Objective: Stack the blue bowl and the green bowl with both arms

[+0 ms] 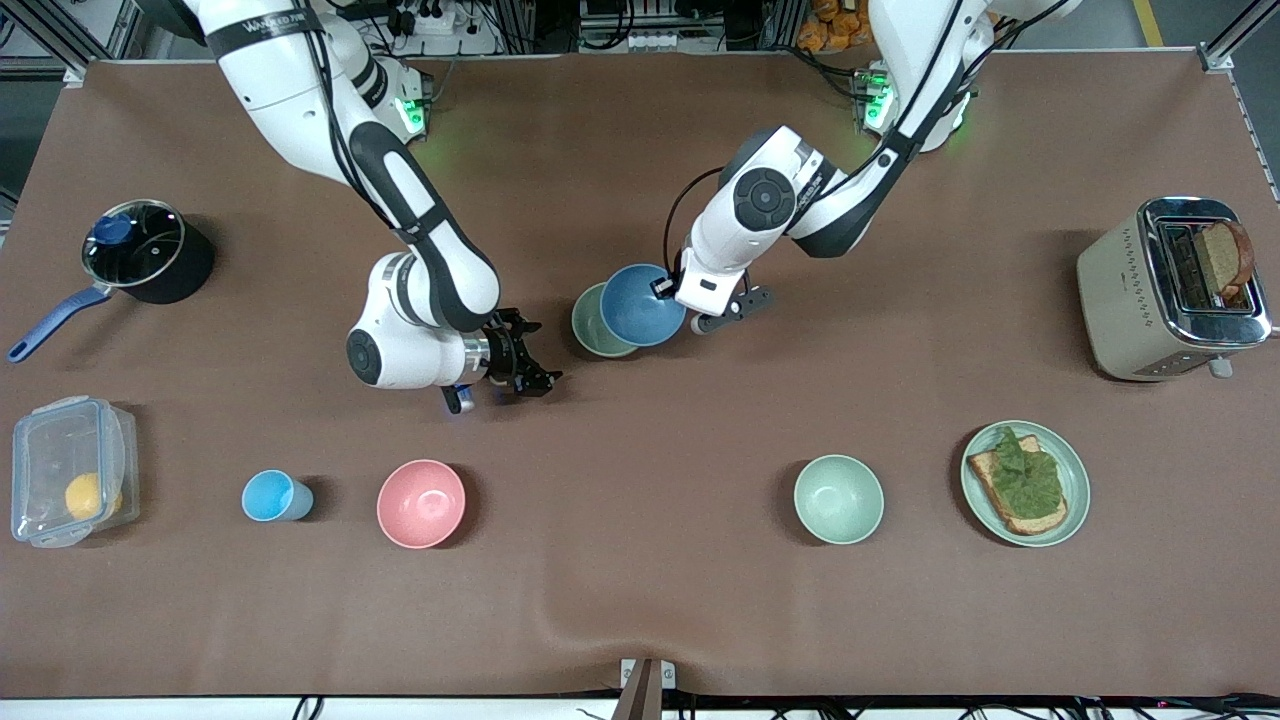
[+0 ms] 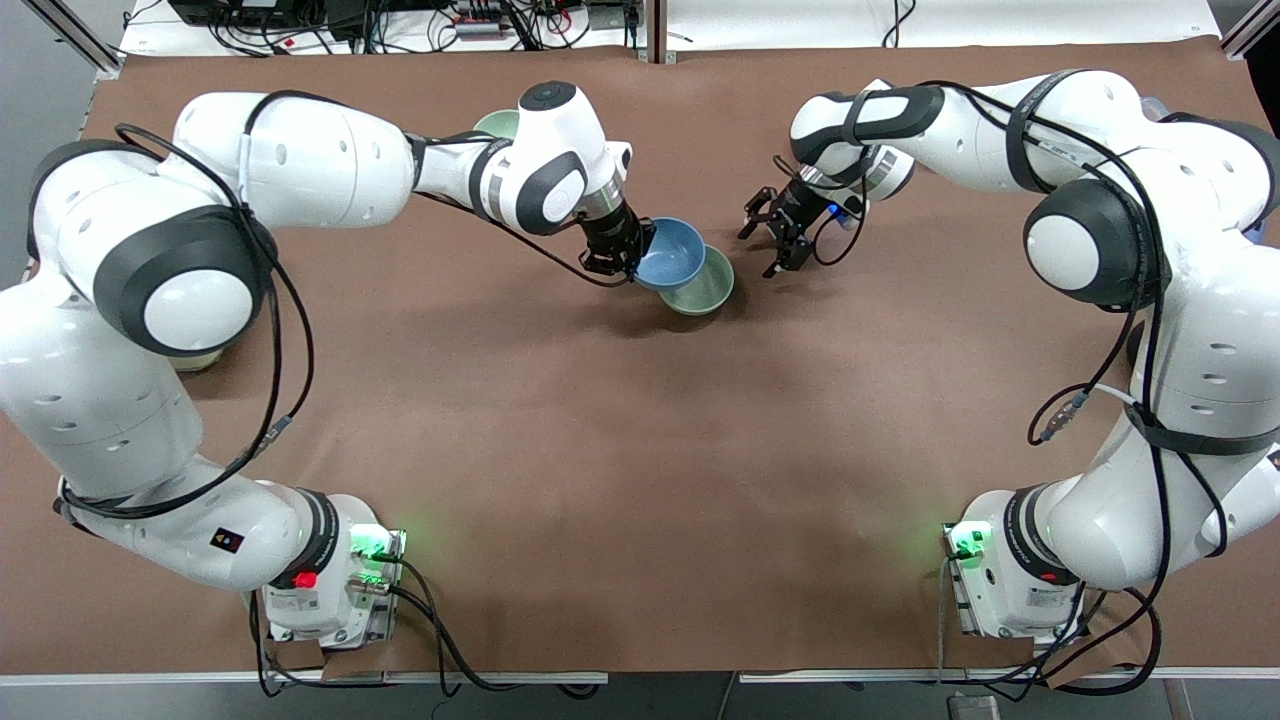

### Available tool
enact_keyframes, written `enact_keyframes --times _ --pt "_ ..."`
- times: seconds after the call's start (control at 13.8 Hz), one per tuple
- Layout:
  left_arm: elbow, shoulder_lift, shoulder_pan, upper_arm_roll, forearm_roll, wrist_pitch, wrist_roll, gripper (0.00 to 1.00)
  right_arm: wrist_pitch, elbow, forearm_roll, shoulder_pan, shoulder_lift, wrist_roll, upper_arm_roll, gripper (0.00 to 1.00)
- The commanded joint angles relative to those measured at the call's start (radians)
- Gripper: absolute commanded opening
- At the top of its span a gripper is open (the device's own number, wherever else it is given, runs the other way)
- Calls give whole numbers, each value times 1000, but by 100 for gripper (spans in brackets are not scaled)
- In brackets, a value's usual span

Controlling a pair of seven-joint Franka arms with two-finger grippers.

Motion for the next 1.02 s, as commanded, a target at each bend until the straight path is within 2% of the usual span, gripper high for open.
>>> enact_keyframes --times 0.0,0.22,0.51,0.94 --pt "49 48 -26 6 -26 16 -8 0 21 2 56 9 9 -21 2 100" --pt "74 80 -42 6 -17 24 -30 0 78 -23 58 24 10 -33 2 100" --pt "86 95 -55 7 -16 26 -30 0 81 -23 97 26 10 -35 4 100" --pt "124 132 -69 12 -14 26 -38 0 81 -23 97 26 10 -35 2 100"
